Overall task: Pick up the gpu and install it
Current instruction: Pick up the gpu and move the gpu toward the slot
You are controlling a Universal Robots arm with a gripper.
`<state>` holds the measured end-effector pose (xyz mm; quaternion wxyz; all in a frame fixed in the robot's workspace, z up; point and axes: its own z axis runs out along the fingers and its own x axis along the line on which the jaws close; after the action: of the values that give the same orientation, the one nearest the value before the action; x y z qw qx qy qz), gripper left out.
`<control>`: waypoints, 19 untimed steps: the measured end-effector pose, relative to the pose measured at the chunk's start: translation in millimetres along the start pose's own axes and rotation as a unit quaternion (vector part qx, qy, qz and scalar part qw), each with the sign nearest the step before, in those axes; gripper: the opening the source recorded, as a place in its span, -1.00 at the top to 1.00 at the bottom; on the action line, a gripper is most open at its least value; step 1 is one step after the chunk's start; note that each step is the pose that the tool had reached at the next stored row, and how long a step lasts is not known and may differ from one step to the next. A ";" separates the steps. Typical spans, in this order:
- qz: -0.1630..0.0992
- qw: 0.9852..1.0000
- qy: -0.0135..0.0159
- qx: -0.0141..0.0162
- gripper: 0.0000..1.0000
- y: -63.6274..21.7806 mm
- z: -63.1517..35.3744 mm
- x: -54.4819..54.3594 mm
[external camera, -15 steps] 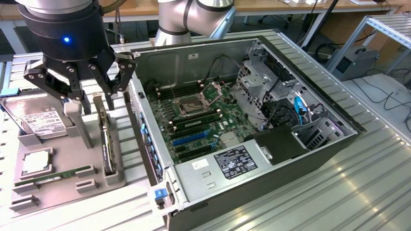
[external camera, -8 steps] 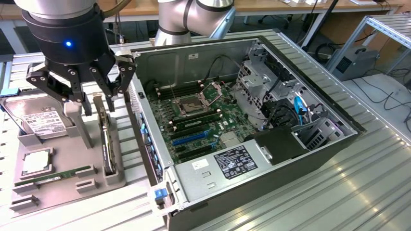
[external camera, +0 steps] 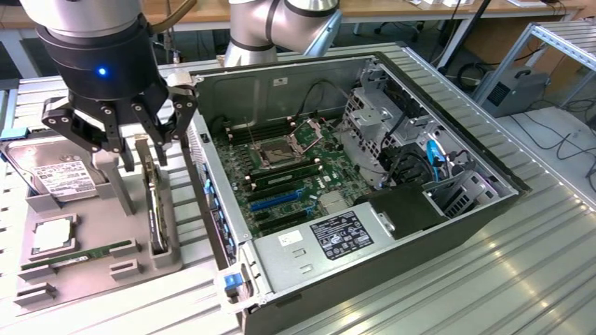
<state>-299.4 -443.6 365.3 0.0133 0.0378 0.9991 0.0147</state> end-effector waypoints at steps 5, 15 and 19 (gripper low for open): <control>0.000 1.000 0.000 0.000 0.15 -0.1 4.3 0.1; 0.000 1.000 0.000 0.000 0.15 2.3 14.2 0.6; 0.000 1.000 0.000 0.000 0.15 4.7 17.4 0.8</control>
<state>-299.4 -438.4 348.0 0.0133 0.0378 0.9991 0.0146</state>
